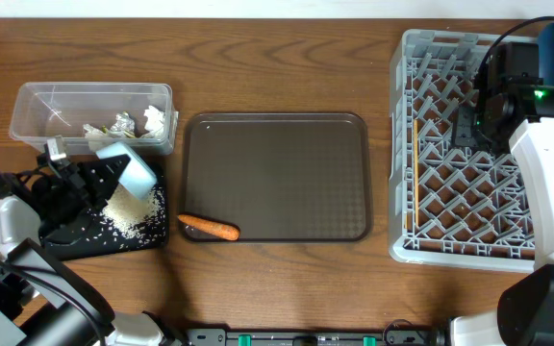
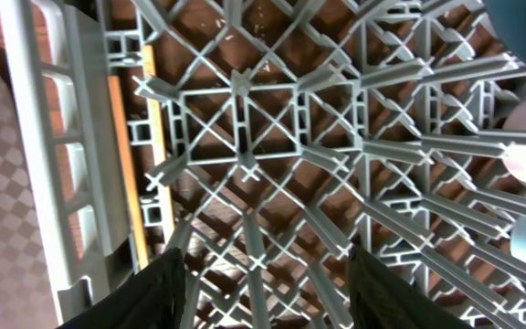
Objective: Sort waste into correct bins and load items into the dishwasher rack
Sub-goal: 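Shake the tipped light-blue bowl over the black tray with the left gripper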
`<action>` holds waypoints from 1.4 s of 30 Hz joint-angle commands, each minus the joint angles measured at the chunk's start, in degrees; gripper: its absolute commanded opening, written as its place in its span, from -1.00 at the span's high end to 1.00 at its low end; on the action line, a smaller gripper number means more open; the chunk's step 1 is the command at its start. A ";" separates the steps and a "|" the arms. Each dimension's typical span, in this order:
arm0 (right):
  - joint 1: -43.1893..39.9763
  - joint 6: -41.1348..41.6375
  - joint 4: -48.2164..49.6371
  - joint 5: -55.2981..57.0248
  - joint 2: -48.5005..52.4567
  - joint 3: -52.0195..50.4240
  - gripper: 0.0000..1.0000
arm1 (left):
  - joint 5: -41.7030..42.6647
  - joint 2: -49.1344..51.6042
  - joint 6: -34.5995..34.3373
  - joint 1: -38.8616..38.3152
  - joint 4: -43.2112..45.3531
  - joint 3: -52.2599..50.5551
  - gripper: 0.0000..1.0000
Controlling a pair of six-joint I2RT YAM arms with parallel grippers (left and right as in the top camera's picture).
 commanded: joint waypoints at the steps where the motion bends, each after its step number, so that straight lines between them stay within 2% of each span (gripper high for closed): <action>1: -0.48 -0.72 -0.31 2.40 -1.18 0.13 -0.14 | 2.27 0.33 0.85 0.42 0.55 -0.39 0.88; 2: -0.48 -0.72 -0.37 2.40 -1.18 0.13 -0.14 | 3.23 0.33 -1.62 0.68 0.35 -0.42 0.88; 5: -0.48 -0.72 -0.59 2.40 -1.18 0.13 -0.14 | 3.21 0.35 -2.93 1.60 0.13 -0.42 0.88; 8: -0.48 -0.72 -0.72 2.40 -1.18 0.13 -0.14 | 1.97 0.22 0.61 2.56 0.81 -0.42 0.88; 11: -0.48 -0.70 -0.72 2.40 -1.18 0.13 -0.14 | 1.62 0.33 1.05 3.08 1.33 -0.44 0.88; 16: -0.48 -0.70 -0.74 2.40 -1.18 0.13 -0.14 | 0.85 0.42 -3.67 3.41 2.23 -0.44 0.88; 22: -0.48 -0.70 -0.76 2.40 -1.18 0.13 -0.14 | 2.69 0.22 -1.68 4.37 2.51 -0.42 0.88; 25: -0.48 -0.72 -0.83 2.40 -1.18 0.13 -0.14 | 3.15 0.28 -3.54 4.55 2.16 -0.42 0.88; 28: -0.48 -0.70 -0.83 2.40 -1.18 0.13 -0.14 | -0.79 0.28 -5.95 4.68 2.34 -0.42 0.88; 30: -0.48 -0.70 -0.83 2.40 -1.18 0.13 -0.14 | -0.26 0.26 -3.56 5.07 1.92 -0.42 0.88; 32: -0.48 -0.70 -0.83 2.40 -1.18 0.13 -0.15 | -2.78 0.33 -4.02 5.16 2.25 -0.42 0.88; 42: -0.48 -0.72 -0.79 2.43 -1.18 0.13 -0.15 | 1.40 0.20 -2.86 6.54 2.21 -0.42 0.88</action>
